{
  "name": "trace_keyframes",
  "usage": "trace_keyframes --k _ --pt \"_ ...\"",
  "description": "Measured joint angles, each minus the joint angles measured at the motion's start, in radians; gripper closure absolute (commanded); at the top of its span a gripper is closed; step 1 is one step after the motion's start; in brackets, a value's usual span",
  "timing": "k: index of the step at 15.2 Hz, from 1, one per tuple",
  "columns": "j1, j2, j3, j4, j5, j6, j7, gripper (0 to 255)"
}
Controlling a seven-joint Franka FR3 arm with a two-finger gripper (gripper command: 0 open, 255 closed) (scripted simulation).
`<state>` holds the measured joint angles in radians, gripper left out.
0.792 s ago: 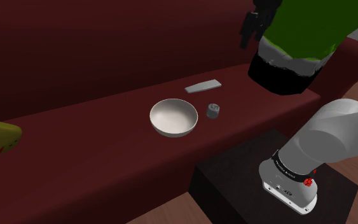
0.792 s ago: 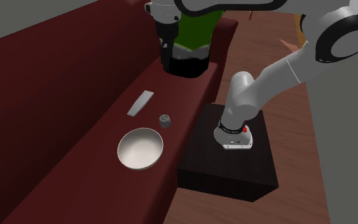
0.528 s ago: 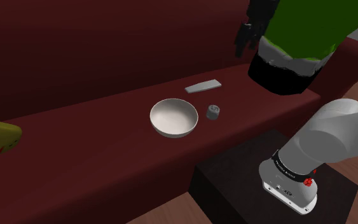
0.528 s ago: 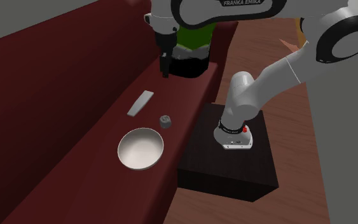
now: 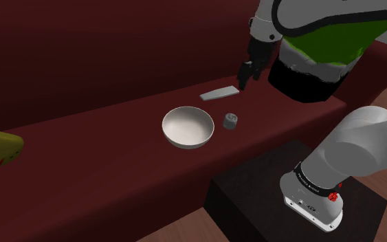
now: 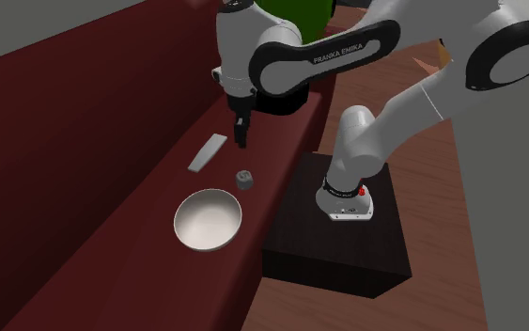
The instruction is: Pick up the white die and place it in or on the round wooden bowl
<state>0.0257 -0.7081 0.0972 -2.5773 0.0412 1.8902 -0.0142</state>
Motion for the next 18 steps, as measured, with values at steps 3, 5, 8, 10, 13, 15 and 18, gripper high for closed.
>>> trace_keyframes --k 3,5,8,10,13,15,18 --pt "0.012 0.046 0.017 -0.058 0.016 0.098 0.01 0" --pt "0.027 0.082 0.039 -0.095 0.034 0.168 0.027 0" --pt "0.04 0.154 0.058 -0.151 0.05 0.29 0.036 0" --pt "0.048 0.179 0.069 -0.171 0.059 0.334 0.044 0" --pt "0.049 0.216 0.076 -0.197 0.062 0.397 0.046 0" --pt "0.049 0.235 0.079 -0.21 0.063 0.429 0.047 0" --pt "0.048 0.26 0.081 -0.227 0.063 0.471 0.046 0"
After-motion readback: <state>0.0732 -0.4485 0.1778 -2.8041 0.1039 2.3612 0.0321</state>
